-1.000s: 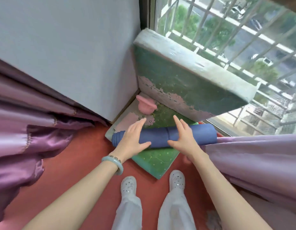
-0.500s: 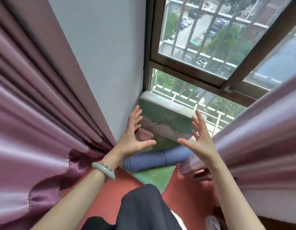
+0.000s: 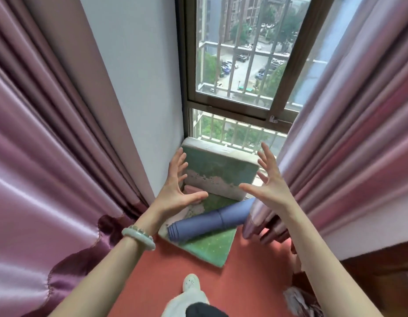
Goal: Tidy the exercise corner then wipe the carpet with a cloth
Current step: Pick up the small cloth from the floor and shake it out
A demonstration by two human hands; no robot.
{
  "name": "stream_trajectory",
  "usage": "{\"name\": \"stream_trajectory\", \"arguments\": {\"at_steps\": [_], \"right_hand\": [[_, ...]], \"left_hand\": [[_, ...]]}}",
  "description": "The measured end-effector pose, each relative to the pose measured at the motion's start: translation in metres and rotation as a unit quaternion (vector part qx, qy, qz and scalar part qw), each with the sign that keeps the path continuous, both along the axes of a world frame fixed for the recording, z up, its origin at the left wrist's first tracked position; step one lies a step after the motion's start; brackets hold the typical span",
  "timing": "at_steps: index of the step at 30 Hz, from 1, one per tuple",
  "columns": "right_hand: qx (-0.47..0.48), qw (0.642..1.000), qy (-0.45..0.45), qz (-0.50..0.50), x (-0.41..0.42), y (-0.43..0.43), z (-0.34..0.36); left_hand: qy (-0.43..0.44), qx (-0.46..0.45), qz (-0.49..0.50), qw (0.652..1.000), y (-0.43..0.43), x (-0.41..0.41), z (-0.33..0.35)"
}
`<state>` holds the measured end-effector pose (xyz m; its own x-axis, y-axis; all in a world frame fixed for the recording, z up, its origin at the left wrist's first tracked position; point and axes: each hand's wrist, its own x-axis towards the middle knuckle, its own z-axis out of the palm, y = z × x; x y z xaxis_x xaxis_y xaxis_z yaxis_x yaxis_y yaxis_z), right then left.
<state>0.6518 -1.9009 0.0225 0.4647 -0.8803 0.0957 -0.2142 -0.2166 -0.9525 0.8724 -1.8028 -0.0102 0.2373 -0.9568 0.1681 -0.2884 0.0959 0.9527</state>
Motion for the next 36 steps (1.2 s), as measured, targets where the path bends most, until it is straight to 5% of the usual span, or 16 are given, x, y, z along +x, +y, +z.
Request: {"name": "stream_trajectory", "arguments": {"at_steps": [11,21,29,36], "right_hand": [[-0.003,0.999,-0.007,-0.05,-0.043,0.062,0.027],[0.005,0.975,-0.002,-0.22,-0.107,0.106,0.052],[-0.007,0.908,0.001,-0.418,-0.169,0.184,0.061],[-0.014,0.811,0.017,-0.585,-0.21,0.3,0.059]], "left_hand": [[-0.043,-0.014,-0.05,0.998,0.031,-0.032,0.033],[-0.037,-0.029,-0.241,0.969,-0.011,-0.087,0.044],[-0.029,-0.087,-0.442,0.892,-0.025,-0.176,0.068],[-0.005,-0.088,-0.607,0.79,0.013,-0.271,0.064]]}}
